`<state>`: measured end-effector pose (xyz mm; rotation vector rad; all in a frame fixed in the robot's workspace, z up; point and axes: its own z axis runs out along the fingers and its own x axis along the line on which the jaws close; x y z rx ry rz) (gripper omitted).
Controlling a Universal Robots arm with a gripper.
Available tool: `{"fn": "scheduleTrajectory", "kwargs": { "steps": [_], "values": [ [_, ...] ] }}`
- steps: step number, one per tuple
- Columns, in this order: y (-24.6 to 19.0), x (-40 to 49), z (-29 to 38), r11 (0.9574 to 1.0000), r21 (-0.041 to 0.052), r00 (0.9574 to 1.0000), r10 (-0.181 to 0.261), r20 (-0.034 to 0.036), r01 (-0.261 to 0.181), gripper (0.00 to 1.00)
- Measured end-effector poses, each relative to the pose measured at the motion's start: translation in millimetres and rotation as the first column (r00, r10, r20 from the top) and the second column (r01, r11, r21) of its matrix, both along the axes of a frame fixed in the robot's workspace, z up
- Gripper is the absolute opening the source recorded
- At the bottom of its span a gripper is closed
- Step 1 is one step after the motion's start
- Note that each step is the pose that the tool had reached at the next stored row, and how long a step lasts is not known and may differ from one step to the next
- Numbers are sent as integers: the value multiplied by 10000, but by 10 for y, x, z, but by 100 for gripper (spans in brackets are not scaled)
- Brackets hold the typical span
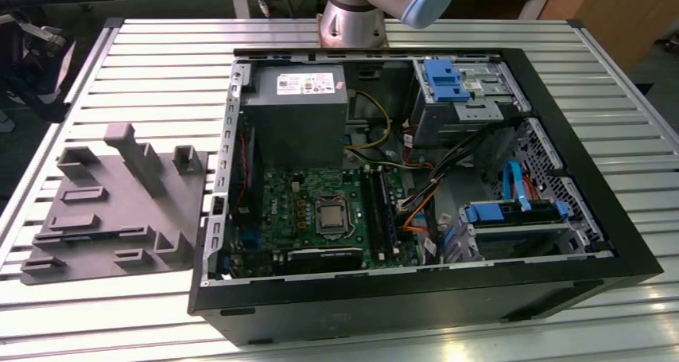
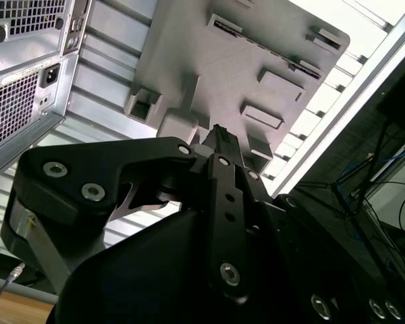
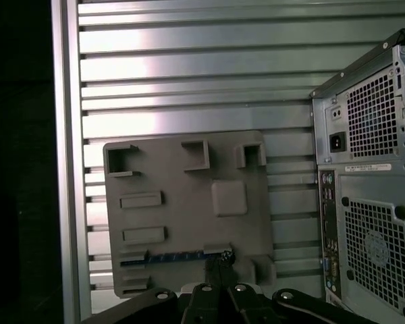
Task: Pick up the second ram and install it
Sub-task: 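Reach for the second ram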
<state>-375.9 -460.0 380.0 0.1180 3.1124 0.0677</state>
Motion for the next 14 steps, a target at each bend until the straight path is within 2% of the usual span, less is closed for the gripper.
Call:
{"fn": "scheduleTrajectory", "kwargs": {
  "steps": [14],
  "values": [
    [-44,-34,-9,10000,0,10000,0,0,0,11]
  ]
}}
